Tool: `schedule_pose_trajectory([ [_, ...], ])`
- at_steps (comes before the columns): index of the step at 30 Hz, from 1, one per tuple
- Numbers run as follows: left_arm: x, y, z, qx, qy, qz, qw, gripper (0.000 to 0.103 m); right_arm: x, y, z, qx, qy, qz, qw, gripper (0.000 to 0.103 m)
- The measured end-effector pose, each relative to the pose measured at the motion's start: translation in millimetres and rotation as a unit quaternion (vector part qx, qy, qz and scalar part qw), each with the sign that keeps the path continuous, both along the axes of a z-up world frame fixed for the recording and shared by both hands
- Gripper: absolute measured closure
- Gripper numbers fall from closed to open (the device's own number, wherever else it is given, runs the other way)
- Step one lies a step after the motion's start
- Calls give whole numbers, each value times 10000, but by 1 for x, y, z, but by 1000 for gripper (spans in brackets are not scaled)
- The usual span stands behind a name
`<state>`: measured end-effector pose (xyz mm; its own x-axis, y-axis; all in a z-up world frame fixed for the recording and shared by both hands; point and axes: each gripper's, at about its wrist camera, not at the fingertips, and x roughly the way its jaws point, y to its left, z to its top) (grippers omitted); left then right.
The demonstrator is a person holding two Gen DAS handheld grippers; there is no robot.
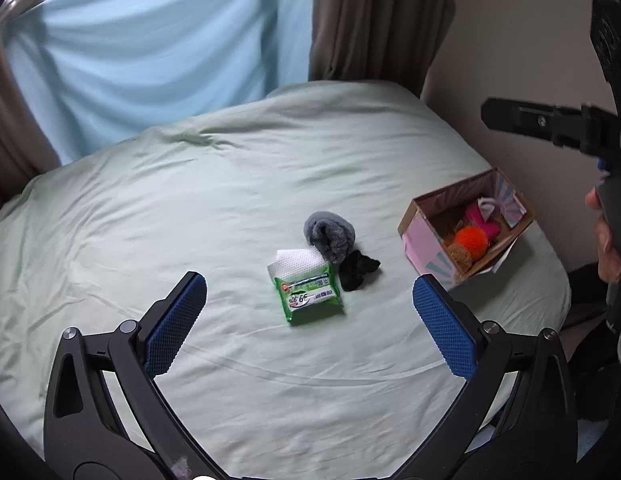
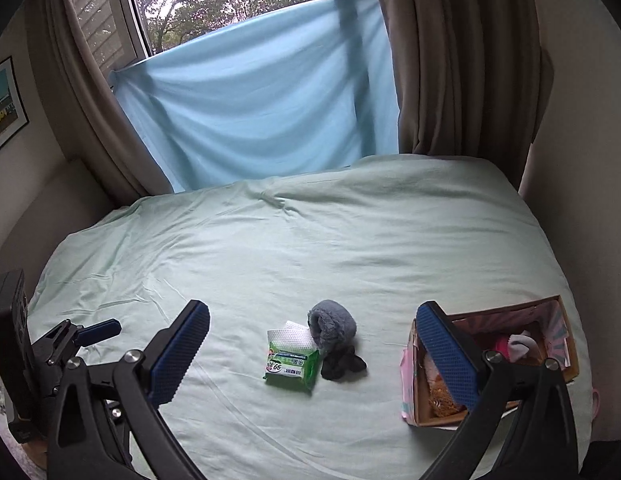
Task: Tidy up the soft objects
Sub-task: 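Lift both tools away from the box back over the bed, then grasp the green wipes pack with the left tool while the right tool grasps the grey plush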
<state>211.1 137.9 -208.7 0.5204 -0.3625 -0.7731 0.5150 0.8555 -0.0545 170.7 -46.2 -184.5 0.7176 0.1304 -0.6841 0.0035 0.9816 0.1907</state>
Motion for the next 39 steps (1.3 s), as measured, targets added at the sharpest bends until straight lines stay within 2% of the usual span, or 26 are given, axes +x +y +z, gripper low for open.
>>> schedule_pose_trajectory([
  [7, 23, -19, -48, 354, 143, -518, 9979, 0, 31, -2, -41, -2, 237, 109, 9997, 0],
  [13, 47, -48, -110, 866, 306, -1044, 9903, 0, 67, -7, -100, 127, 606, 317, 9976, 0],
  [17, 62, -67, -155, 1210, 401, -1435, 9814, 0, 94, -13, -143, 228, 878, 408, 9950, 0],
  [19, 70, -79, -182, 1455, 505, -1695, 9734, 1, 108, -14, -162, 228, 990, 453, 9938, 0],
  [23, 76, -98, -214, 1665, 620, -2104, 9613, 1, 135, -14, -200, 192, 1327, 537, 9895, 0],
  [28, 82, -115, -243, 1890, 655, -2358, 9510, 1, 158, -9, -237, 306, 1673, 688, 9830, 0],
  [30, 86, -119, -254, 1929, 773, -2420, 9477, 6, 166, -6, -247, 367, 1771, 768, 9805, 0],
  [31, 88, -120, -260, 1959, 835, -2472, 9453, 11, 169, -5, -253, 402, 1820, 827, 9790, 0],
  [34, 90, -123, -274, 2090, 892, -2571, 9393, 19, 180, 0, -271, 539, 1972, 1033, 9734, 9],
  [39, 91, -123, -281, 2025, 940, -2660, 9378, 20, 189, 4, -294, 668, 2215, 1180, 9657, 16],
])
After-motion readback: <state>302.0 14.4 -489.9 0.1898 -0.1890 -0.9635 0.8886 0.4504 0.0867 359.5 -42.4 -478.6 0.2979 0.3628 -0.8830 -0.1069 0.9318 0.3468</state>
